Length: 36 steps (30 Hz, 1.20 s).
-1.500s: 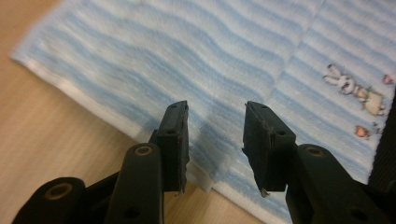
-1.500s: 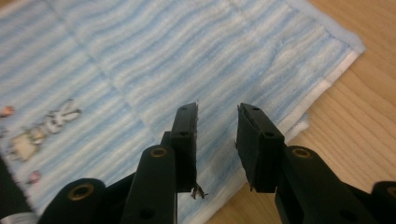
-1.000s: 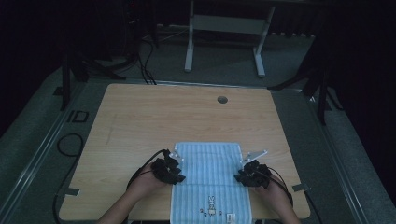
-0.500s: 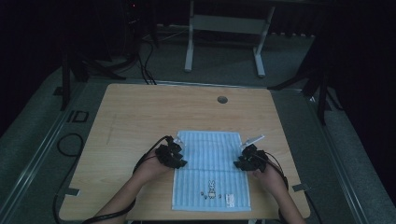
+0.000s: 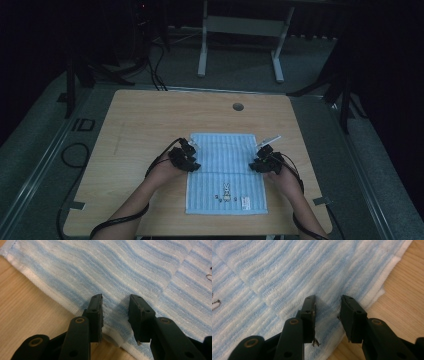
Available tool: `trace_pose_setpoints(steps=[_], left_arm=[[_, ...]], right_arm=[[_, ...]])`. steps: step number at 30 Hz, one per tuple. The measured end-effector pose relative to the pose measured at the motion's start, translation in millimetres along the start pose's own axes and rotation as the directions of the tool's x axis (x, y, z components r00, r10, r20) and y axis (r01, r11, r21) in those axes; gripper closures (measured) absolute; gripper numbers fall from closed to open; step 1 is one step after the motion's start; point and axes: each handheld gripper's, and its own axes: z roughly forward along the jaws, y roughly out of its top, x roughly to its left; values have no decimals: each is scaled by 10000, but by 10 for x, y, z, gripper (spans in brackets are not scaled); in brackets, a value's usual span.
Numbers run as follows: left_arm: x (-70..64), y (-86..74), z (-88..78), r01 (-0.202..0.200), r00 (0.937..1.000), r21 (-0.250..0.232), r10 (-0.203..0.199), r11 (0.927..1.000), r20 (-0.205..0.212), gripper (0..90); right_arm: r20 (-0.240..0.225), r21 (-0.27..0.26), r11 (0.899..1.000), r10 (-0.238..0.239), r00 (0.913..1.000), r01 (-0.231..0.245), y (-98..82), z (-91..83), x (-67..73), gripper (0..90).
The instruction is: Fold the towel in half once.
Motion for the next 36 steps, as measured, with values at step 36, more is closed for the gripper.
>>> trace_pose_setpoints(steps=[36], left_arm=[[841, 448, 164, 2847, 9461, -923, -2952, 9542, -1334, 441]], right_arm=[[1848, 151, 9886, 1446, 9721, -1500, 827, 396, -540, 550]])
